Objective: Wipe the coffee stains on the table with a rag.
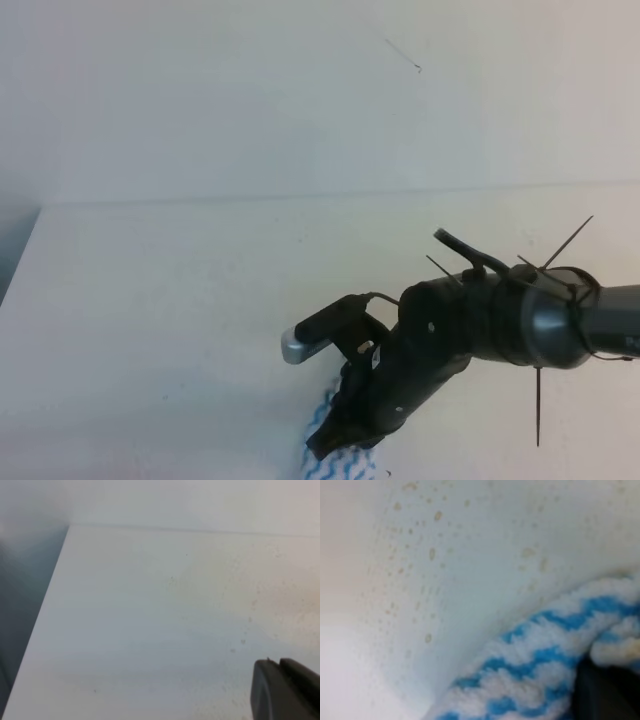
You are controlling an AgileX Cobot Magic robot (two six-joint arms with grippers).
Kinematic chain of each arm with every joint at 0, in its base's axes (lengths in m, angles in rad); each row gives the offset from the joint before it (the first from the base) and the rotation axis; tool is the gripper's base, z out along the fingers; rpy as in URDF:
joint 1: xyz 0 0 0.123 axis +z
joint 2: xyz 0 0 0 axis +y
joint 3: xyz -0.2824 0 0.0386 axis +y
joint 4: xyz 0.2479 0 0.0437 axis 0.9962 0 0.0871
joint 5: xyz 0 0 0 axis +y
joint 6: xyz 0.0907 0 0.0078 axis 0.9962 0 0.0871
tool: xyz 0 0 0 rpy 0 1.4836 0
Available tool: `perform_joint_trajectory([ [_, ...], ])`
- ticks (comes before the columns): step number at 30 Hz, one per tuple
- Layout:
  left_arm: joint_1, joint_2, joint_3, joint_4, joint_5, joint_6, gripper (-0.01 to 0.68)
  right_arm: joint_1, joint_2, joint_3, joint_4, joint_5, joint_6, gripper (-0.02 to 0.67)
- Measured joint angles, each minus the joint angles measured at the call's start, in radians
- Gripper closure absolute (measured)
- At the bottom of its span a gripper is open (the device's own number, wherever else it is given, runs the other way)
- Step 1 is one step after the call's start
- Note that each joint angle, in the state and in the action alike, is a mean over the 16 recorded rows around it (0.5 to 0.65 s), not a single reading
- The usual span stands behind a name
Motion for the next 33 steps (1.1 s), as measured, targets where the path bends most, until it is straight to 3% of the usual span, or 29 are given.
perform_joint_trajectory([
  [6, 0.0, 0.0, 0.0, 0.0, 0.0, 0.0, 0.677, -0.027, -0.078, 0.069, -0.113, -0.013, 0.103, 0.643],
  [18, 0.0, 0.0, 0.0, 0.0, 0.0, 0.0, 0.677, -0.208, -0.201, 0.214, -0.372, -0.096, 0.247, 0.643],
  [33, 0.0, 0.0, 0.0, 0.0, 0.002, 0.0, 0.677, -0.309, -0.115, -0.067, -0.409, -0.1, 0.245, 0.644],
])
